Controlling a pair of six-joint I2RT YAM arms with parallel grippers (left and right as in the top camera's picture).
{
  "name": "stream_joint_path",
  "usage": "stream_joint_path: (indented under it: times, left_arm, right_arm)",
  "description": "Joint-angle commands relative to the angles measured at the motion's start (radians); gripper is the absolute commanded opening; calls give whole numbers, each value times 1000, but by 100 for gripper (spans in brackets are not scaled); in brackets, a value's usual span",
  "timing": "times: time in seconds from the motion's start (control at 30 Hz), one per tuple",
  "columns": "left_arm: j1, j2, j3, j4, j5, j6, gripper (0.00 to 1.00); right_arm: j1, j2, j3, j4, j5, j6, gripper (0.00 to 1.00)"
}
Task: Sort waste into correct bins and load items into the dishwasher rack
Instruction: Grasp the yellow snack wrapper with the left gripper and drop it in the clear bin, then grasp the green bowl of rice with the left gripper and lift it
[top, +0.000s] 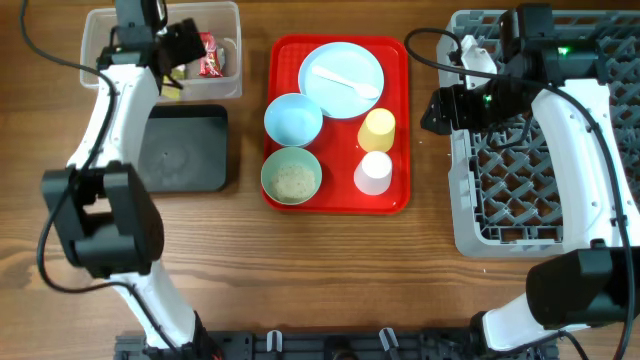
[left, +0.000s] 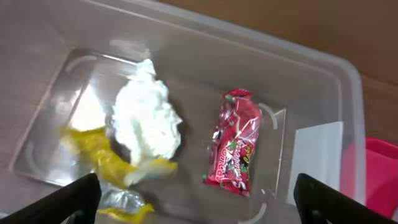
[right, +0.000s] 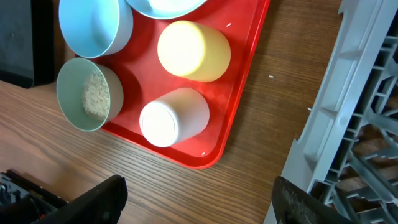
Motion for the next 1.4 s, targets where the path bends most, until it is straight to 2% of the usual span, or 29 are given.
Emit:
stream_joint_path:
  times: [0.0,0.07,0.23,0.3,0.4,0.5,0.57,0.77,0.8,0.9,1.0,1.2,1.27,1.3,1.37]
  left_arm:
    - [-13,-8,0,30,-1,1,100]
    - [-47,-57,0,-24,85,1,100]
    - [-139,-192,0,-372,460,1,98]
    - [-230,-193,0,-482,435,51,98]
    - [-464,-192,-39,-593,134,50,97]
    - [-594,-192,-137,-553,103,34,97]
    - [-647,-192,-215,-512,103,34,93]
    - [-665,-192,-390,-338,103,21,75]
    - [-665,-191,-402,-325,104,10,71]
    - [-665,-190,-422,-309,115,7,46]
    - [-665,-175,-422,-309,115,0,30]
    - [-674,-113,-422,-308,121,-19,21]
    - [-674,-113,-422,-308,121,-19,14]
    - [-674,-113,-422,-308,121,-19,4]
    - [-674,-113,-422,-309,121,-18,4]
  right_arm:
    - [1,-23,3,-1,10,5,77]
    - [1,-23,3,0,14,5,78]
    - [1,-23,3,13,18,5,82]
    - [1,-23,3,35,17,6,83]
    - [1,-23,3,46,17,8,84]
    - [1,-23,3,46,17,8,86]
    - [1,-23,3,45,17,8,86]
    - [1,-23,3,45,17,8,86]
    - [1,-23,3,45,17,8,86]
    - [1,-23,3,45,17,7,87]
    - [1,-23,3,45,17,8,87]
    - [1,-23,3,45,18,6,87]
    - [1,-23,3,45,17,5,87]
    - [1,-23,3,45,18,5,87]
    - [1,-23,3,45,18,5,87]
